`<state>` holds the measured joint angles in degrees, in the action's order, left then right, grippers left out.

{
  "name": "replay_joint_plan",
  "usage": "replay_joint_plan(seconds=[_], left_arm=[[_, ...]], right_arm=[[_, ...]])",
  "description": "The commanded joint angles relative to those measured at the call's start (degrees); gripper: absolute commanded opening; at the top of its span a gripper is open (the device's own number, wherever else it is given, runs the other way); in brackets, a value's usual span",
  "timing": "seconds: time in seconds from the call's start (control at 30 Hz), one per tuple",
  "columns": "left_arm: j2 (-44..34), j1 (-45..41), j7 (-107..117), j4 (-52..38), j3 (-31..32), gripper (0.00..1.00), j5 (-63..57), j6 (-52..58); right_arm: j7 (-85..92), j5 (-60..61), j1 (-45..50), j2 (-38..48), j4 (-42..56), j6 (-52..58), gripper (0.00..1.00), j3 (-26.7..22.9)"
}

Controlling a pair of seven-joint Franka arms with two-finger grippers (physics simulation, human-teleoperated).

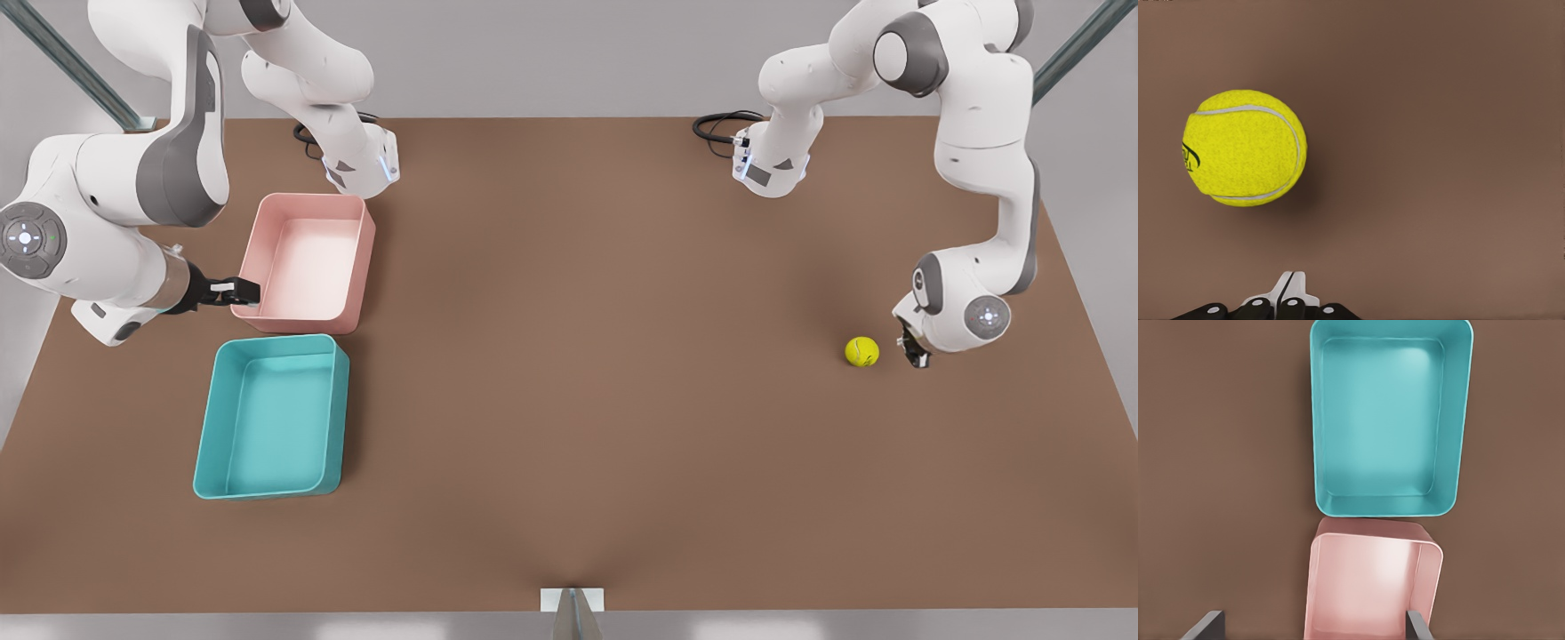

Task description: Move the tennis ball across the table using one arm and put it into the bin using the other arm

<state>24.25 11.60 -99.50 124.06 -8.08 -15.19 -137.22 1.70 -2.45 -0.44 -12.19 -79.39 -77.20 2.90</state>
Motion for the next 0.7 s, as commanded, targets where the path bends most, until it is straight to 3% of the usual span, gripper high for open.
replay_joint_plan(seconds=[0.0, 0.5, 0.67], left_arm=[[0.2, 0.0, -10.4, 0.7, 0.0, 0.21, 0.0, -1.7], [1.6, -1.7, -4.8, 1.0, 0.0, 0.21, 0.4, -4.4], [0.5, -11.9, 16.5, 1.0, 2.0, 0.21, 6.9, -3.8]], right_arm=[[-0.3, 0.0, 0.0, 0.1, 0.0, 0.1, 1.00, 0.0], [-0.3, -0.1, 0.1, 0.1, -0.1, 0.5, 1.00, 0.0], [-0.3, -0.1, 0.2, 0.0, 0.0, 0.5, 1.00, 0.0]])
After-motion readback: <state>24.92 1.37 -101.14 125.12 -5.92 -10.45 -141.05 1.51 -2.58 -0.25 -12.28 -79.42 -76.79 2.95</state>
